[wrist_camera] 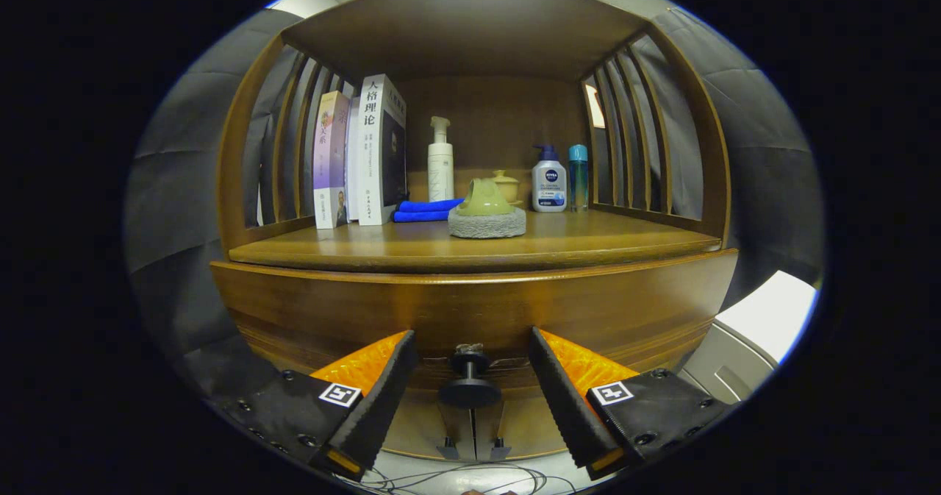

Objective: Pull open the drawer, take out the items inside it, and place them on the countertop above the cabinet.

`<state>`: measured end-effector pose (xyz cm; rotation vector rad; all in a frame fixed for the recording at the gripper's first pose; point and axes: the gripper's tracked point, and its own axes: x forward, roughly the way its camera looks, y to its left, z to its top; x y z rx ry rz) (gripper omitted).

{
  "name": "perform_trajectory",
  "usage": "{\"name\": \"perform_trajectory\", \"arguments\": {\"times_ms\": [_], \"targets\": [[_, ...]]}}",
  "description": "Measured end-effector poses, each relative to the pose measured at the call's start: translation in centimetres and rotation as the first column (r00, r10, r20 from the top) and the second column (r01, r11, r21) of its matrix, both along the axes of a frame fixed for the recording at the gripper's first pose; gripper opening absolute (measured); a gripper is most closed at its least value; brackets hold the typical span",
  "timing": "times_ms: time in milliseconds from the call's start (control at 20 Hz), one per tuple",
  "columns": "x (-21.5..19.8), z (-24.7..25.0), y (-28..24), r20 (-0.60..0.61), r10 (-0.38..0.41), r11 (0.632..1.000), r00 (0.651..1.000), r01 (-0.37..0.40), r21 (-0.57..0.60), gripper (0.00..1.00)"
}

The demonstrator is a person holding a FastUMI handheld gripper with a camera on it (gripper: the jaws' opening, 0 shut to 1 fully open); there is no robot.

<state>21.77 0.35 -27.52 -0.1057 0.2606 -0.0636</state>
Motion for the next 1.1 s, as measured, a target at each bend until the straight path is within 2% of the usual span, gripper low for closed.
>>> {"name": "perform_trajectory", "arguments": {"times_ms": [400,550,800,950,1100], "targets": [[0.5,-0.8,0.1,-0.026,-0.009,1.000,1.000,0.009,-0.010,0.98],[-0.3,-0.6,0.2,-0.073,0.021,0.999,0.997,-0.019,0.026,0.98],[-3.6,2.6,-0.1,-0.052,0.023,0.997,0.998,-0.020,0.068,0.98],[-5.6,4.9,-0.2,-0.046,0.025,0.999,0.999,-0.024,0.023,0.98],[-7.3,8.2,0.4,0.013,0.040,0.999,0.999,-0.040,-0.001,0.98]]}}
